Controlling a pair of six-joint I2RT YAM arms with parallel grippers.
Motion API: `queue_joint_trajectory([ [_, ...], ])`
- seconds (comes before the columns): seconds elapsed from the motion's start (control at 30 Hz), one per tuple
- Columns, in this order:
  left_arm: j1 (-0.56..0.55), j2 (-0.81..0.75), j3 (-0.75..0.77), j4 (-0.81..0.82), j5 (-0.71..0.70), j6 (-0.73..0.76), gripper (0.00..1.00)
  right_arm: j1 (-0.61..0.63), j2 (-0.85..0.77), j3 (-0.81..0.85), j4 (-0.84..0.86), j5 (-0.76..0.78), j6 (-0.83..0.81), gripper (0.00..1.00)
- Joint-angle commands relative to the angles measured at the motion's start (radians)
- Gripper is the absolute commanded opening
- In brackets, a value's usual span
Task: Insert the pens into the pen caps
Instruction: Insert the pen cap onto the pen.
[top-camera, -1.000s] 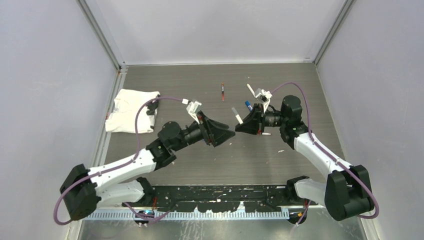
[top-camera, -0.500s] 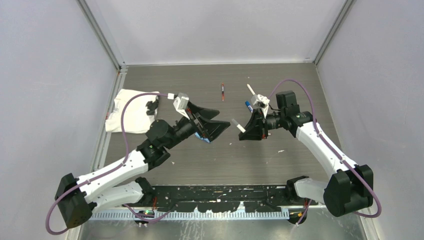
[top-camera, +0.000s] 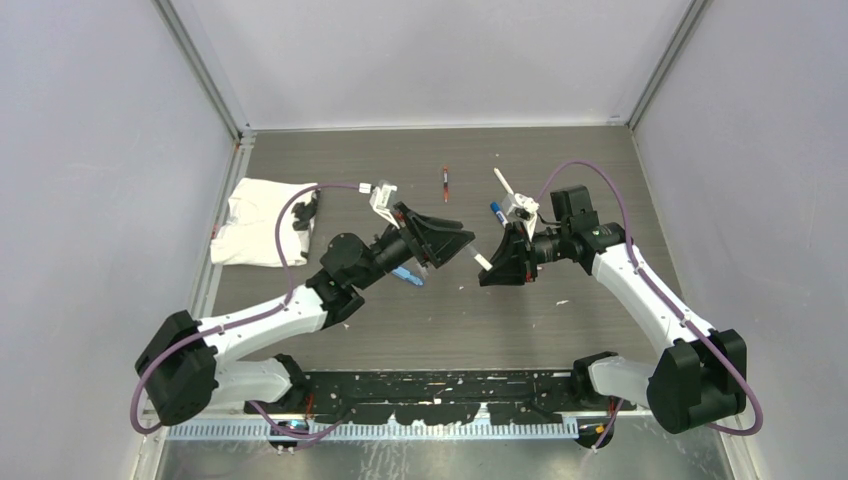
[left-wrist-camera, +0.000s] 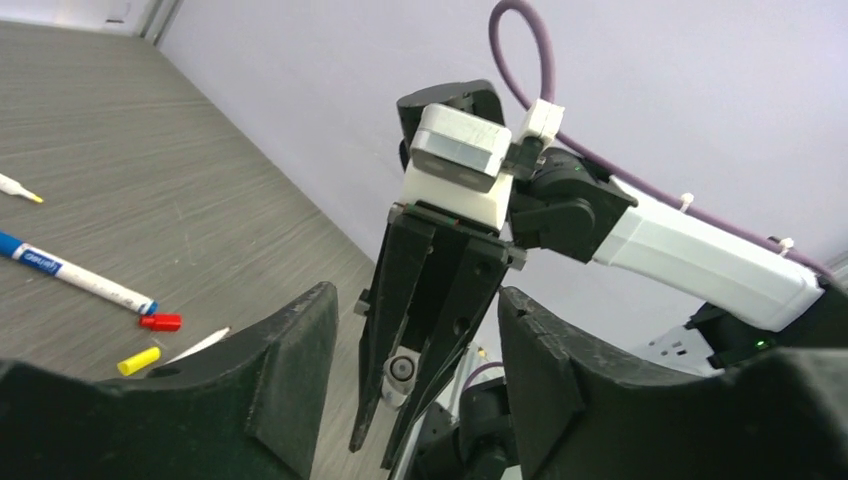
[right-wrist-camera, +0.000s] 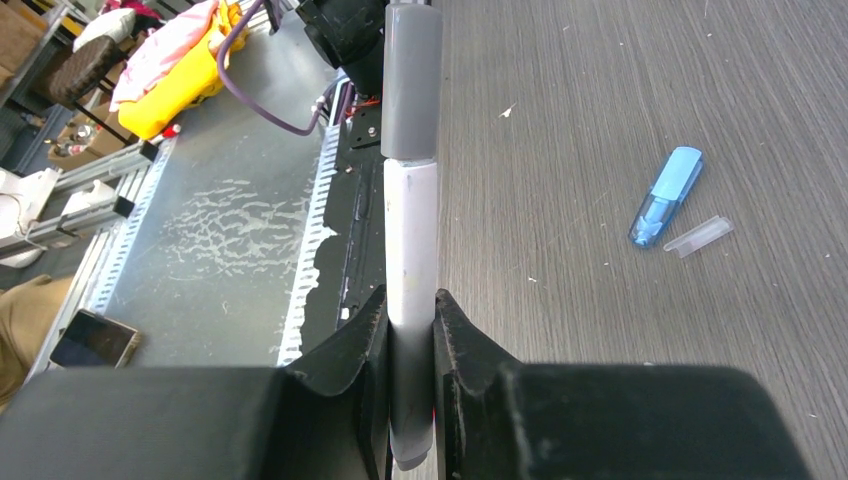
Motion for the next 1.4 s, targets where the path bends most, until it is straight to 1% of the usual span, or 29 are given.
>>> queue_joint_trajectory([
  [0.0,0.001,0.004,0.0,0.121,-0.01,-0.038,0.58,-0.002,0.0,0.034,-0.002,-0.017,-0.016,0.01],
  [0.07,-0.002,0.008,-0.002,0.121,-0.012,-0.039,0.56,-0.002,0.0,0.034,-0.001,-0.018,-0.014,0.01],
  [0.5,-0.022,0.05,-0.016,0.123,-0.024,-0.03,0.54,-0.002,0.003,0.034,0.005,-0.017,-0.005,0.01],
  [0.8,-0.04,0.069,-0.008,0.131,-0.011,-0.033,0.46,-0.002,0.002,0.036,0.007,-0.017,-0.002,0.01],
  [0.9,-0.041,0.077,-0.012,0.143,-0.005,-0.036,0.4,-0.002,0.003,0.036,0.006,-0.017,-0.002,0.01],
  [1.03,-0.041,0.089,-0.008,0.151,0.009,-0.041,0.27,-0.003,0.002,0.036,0.007,-0.017,-0.002,0.01],
  [1.1,-0.041,0.095,-0.004,0.153,0.02,-0.041,0.16,-0.001,0.002,0.036,0.007,-0.017,0.0,0.01],
  [1.13,-0.041,0.098,-0.002,0.153,0.028,-0.039,0.07,-0.001,0.002,0.036,0.007,-0.017,0.001,0.01],
  [1.17,-0.041,0.1,0.0,0.153,0.04,-0.032,0.02,-0.002,0.002,0.037,0.009,-0.017,0.006,0.01],
  [1.27,-0.043,0.105,0.005,0.147,0.07,0.009,0.01,-0.003,0.003,0.032,0.058,-0.006,0.067,0.01],
  [1.3,-0.043,0.103,0.009,0.127,0.089,0.03,0.01,-0.003,0.004,0.025,0.1,0.007,0.145,0.01],
  [1.37,-0.041,0.09,0.039,0.009,0.121,0.077,0.01,-0.003,-0.003,0.003,0.234,0.052,0.277,0.01],
])
